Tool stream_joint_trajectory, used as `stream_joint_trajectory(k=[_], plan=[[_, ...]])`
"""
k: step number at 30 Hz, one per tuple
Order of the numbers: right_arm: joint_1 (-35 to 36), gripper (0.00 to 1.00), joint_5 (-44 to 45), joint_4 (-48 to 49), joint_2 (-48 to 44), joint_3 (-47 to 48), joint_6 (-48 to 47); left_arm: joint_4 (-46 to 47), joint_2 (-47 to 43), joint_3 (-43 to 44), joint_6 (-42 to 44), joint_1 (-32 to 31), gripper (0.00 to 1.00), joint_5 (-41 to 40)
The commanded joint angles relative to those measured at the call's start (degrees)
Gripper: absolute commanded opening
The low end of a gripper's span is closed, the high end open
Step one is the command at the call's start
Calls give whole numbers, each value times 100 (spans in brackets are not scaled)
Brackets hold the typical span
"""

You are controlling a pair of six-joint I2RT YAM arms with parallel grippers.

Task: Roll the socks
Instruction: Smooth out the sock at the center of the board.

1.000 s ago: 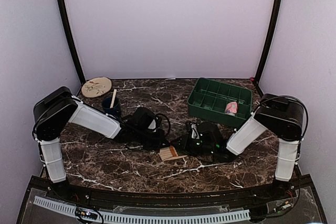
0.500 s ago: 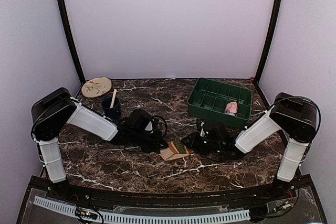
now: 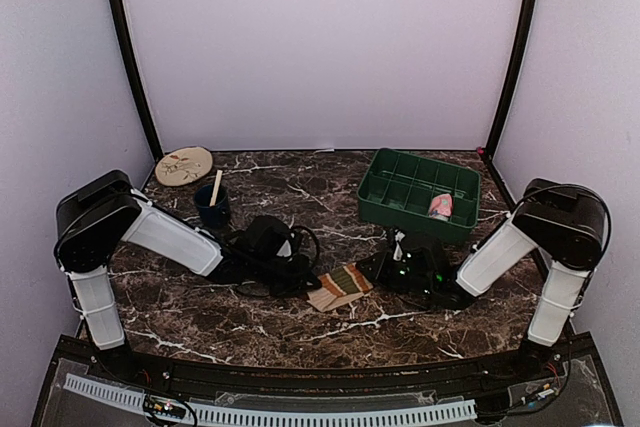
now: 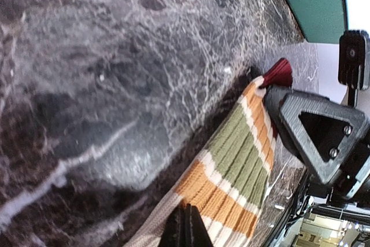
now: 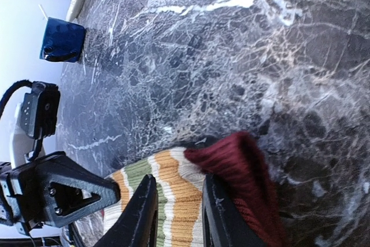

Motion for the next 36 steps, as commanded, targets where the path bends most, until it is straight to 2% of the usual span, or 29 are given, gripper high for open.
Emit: stream_joint_trajectory(k=[1, 7, 11, 18, 23, 25, 28, 33, 36], plan=[[-158, 26, 386, -949, -114, -11, -683, -1446, 41, -425, -51, -159, 0, -105], [-119, 33, 447, -1934, -602, 438, -1806, -1470, -160, -457, -38, -208, 0, -76], [160, 38, 830, -2761, -1143, 683, -2699, -1481, -256, -454, -32, -233, 0, -54], [1358, 45, 1703, -4181, -1609, 1500, -4021, -1401, -544, -506, -78, -253, 0, 36], [2198, 50, 2276, -4747, -1446, 2021, -4359, -1257, -1011, -534, -164, -253, 1, 71], [2439, 50, 2434, -4948, -1303, 2228, -4376, -1252, -1243, -519, -201, -253, 9, 13], [2790, 53, 2679, -5237, -961, 2555, -4391, -1261, -1554, -502, -231, -245, 16, -106], [3305, 54, 2990, -5864, -377, 3343, -4376, -1392, -2005, -550, -225, -204, 41, -336], [3466, 54, 3077, -6161, 9, 3751, -4401, -1541, -2360, -693, -203, -138, 49, -547]])
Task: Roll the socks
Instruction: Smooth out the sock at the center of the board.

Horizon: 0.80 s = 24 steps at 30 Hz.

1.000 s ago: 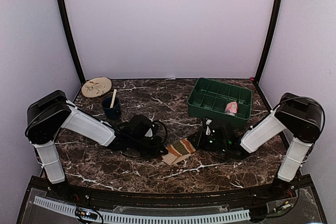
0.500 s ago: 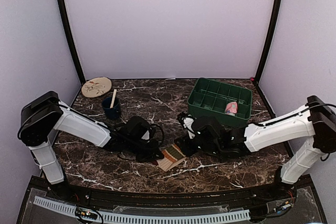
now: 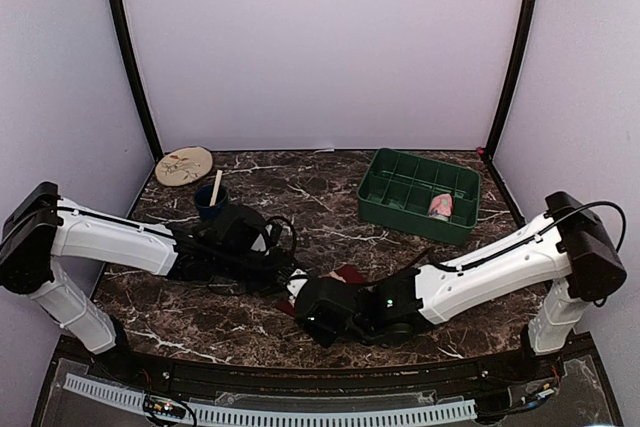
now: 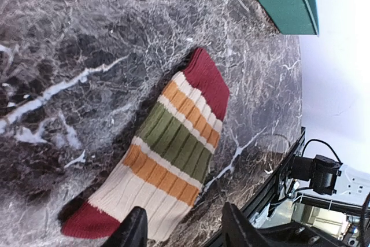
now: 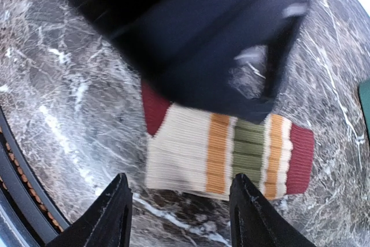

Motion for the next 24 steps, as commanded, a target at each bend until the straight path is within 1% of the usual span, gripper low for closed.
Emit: stream_joint_trajectory(k=[1, 5, 10, 17, 24], plan=[[238, 54, 371, -639, 460, 659, -74, -435, -654, -274, 26, 110, 51, -417], [305, 54, 324, -945, 870, 1055, -117, -520, -1263, -802, -135, 287, 54, -628], [308, 54, 300, -1419, 1361, 1492, -92, -607, -1800, -1301, -254, 465, 56, -675], [266, 54, 349, -1832, 1833, 1825, -123, -676, -2144, -1623, -276, 578, 57, -672], [102, 53, 341, -2208, 2048, 1994, -165, -662, -2443, -1855, -303, 677, 58, -683]])
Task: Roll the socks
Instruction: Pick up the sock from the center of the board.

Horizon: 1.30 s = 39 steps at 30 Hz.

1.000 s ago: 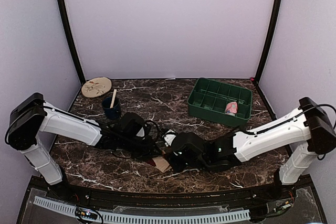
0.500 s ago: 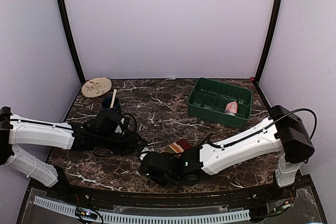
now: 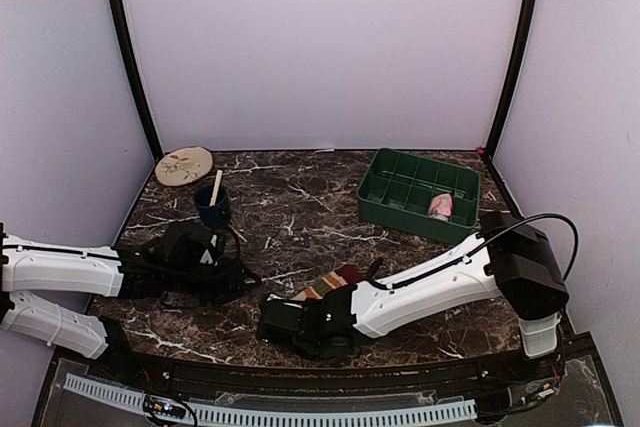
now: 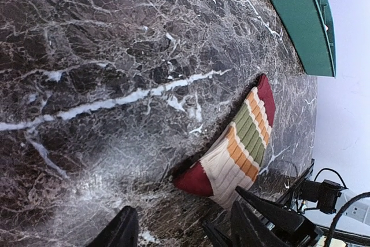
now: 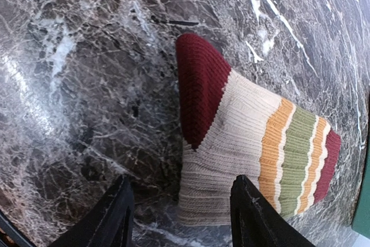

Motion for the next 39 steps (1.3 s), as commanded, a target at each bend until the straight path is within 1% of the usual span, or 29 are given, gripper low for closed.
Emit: stream_joint_trajectory(k=[1, 4, 7, 9, 11, 12, 15, 18, 21, 27, 33, 39], plan=[[-144, 52, 15, -449, 192, 163, -92, -67, -237, -182, -19, 91, 58, -58], [-237, 46, -89, -594, 194, 146, -137, -58, -241, -177, 69, 135, 58, -10], [-341, 37, -258, -722, 170, 83, -160, -78, -237, -154, 127, 163, 58, -8], [-369, 29, -363, -789, 169, 39, -193, -67, -233, -162, 155, 180, 58, 0], [-405, 18, -501, -844, 175, 22, -219, -34, -225, -173, 194, 197, 58, 7], [-421, 14, -562, -883, 170, 31, -219, -3, -214, -179, 218, 206, 59, 28], [-459, 7, -744, -936, 112, 26, -244, 110, -141, -160, 358, 224, 60, 110], [-500, 0, -1083, -802, -132, -58, -263, 182, -23, -67, 627, 226, 61, 239], [-572, 0, -1474, -611, -480, -199, -285, 244, 92, 44, 956, 226, 61, 361], [-950, 0, -2794, -16, -1263, -770, -270, 411, 318, 275, 1548, 235, 64, 694], [-1386, 0, -3914, 565, -1717, -1321, -45, 730, 708, 555, 1822, 235, 65, 1388], [-1765, 0, -5205, 1303, -1913, -2059, 363, 1023, 973, 704, 1986, 231, 65, 2065]])
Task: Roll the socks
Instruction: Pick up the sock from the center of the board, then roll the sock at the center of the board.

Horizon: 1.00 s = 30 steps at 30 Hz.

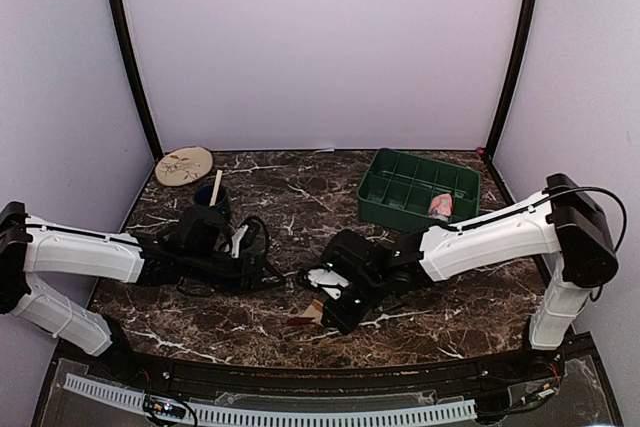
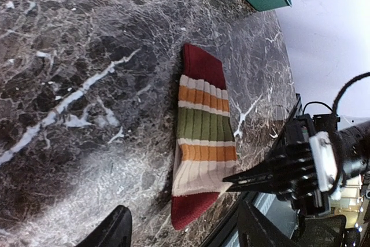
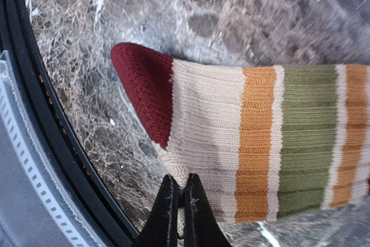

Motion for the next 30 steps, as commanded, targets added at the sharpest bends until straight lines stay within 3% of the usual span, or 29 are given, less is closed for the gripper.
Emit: stream_joint_trajectory(k=[1, 7, 18, 30], plan=[[-244, 0, -1357, 771, -162, -498, 388, 394, 101, 191, 311, 32, 65, 734], [-516, 0, -2066, 1455, -374, -1162, 803, 615, 330, 375, 696, -6, 63, 1337], [-991, 0, -2850, 2708, -883, -2274, 1720, 586, 753, 641, 1393, -421, 52, 1565], [-1131, 0, -3102, 2890, -917, -2658, 1837, -172, 1665, 1683, 2125, -969, 38, 1575]])
